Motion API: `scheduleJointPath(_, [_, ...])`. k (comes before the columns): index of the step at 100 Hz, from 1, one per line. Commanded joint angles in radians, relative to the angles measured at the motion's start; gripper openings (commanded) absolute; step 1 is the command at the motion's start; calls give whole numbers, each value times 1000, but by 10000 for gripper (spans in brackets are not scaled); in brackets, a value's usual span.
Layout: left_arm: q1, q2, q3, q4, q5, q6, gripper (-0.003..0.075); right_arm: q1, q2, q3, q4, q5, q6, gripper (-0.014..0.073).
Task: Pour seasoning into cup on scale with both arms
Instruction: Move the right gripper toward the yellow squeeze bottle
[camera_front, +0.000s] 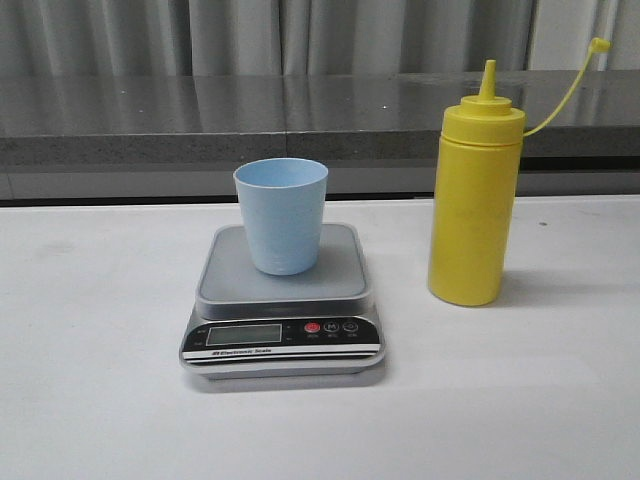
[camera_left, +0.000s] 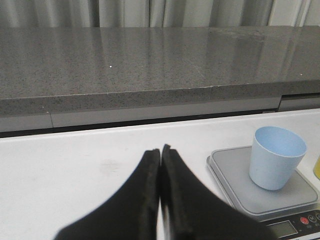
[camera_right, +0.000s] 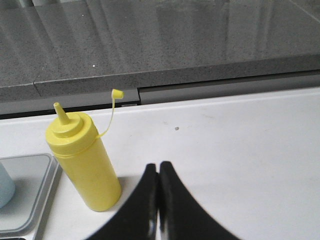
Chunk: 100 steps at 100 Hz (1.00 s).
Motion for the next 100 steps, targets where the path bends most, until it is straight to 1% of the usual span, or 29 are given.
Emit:
scheduleJointPath(1, [3,5,-26,-10,-84,-8,-20,-4,90,-74,34,-93,-4,-69])
scheduleJointPath(10, [3,5,-26,-10,-84,-8,-20,-1,167,-91,34,-123,-14,-69])
scheduleJointPath(20, [3,5,-24,-10,-84,-8,-20,27,232,-91,34,-142,-17,-69])
scheduleJointPath(32, [3,5,-24,-10,-84,-8,-20,90,298,-91,26,-168,-19,-69])
scheduleJointPath(53, [3,5,-24,-10,-84,-8,-20,204,388,-91,-20,-281,-19,-69])
scheduleJointPath(63, [3,5,-24,-10,-84,-8,-20,238,423,-91,-49,-336,-19,-67])
scheduleJointPath(73, [3,5,-24,-10,-84,-8,-20,250,452,-88,-71,-353,-19,-59])
scheduleJointPath(80, [3,5,-24,-10,-84,-8,-20,250,472,-88,-71,-357,-19,-16])
scheduleJointPath(86, [3,5,-24,-10,-84,-8,-20,250,488,-88,-71,-358,-19,58])
scheduleJointPath(94, [3,5,-24,-10,-84,-8,-20,250,508,-88,-71,-358,-19,195])
scheduleJointPath(100, [3,5,-24,-10,-84,-8,-20,250,518,-85,-71,-360,-19,335])
